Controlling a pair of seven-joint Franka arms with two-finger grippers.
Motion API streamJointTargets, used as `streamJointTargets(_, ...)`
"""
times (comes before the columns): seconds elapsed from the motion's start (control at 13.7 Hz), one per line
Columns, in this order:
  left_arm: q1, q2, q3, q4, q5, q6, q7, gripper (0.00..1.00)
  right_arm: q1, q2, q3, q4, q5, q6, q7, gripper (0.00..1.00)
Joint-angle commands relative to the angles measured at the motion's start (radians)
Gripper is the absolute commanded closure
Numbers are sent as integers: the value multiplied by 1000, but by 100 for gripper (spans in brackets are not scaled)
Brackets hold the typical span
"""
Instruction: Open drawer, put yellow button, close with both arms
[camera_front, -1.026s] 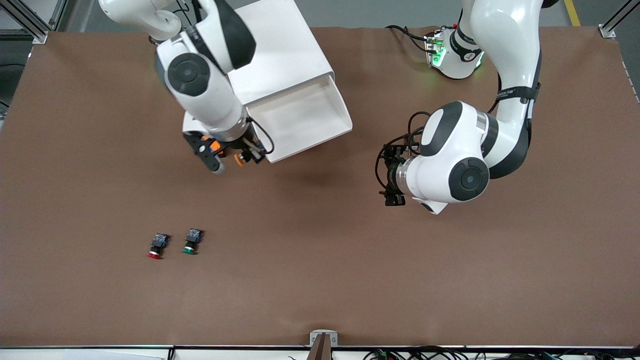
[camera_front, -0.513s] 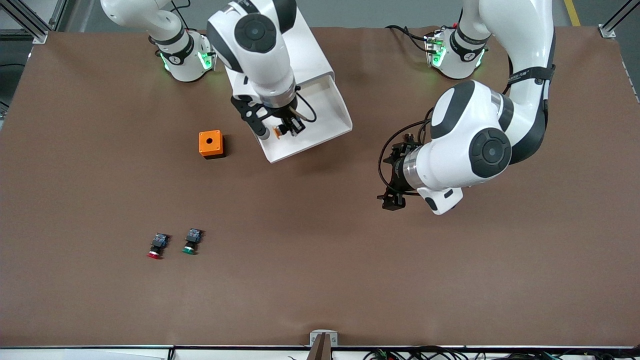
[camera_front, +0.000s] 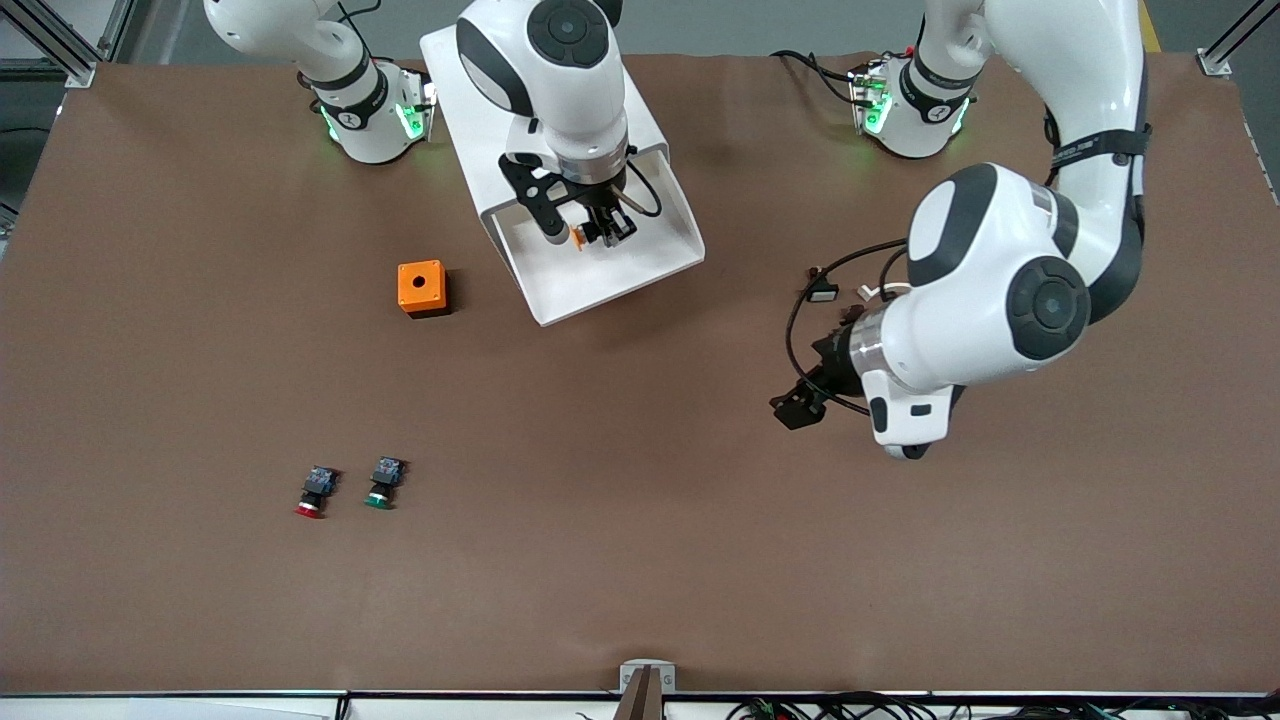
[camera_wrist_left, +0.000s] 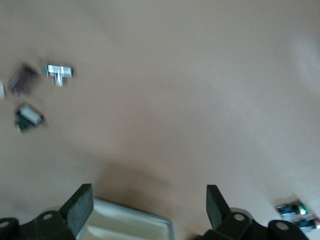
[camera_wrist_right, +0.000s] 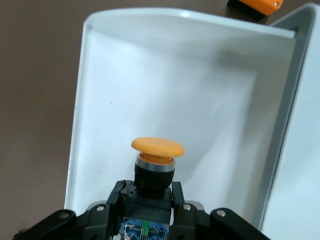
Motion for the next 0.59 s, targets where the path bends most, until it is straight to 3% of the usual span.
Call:
streamJointTargets(0.0, -1, -4, -7, -22, 83, 8, 150, 1, 29, -22, -13, -62, -15, 52, 48, 100)
streamJointTargets(0.22, -10, 13, -9, -25, 108, 10, 193, 1, 26, -15, -13, -64, -15, 72, 48, 100)
streamJointTargets(0.51, -1, -10, -10, -87, 148, -1, 418, 1, 17, -12, -19, -62, -16, 78, 48, 100)
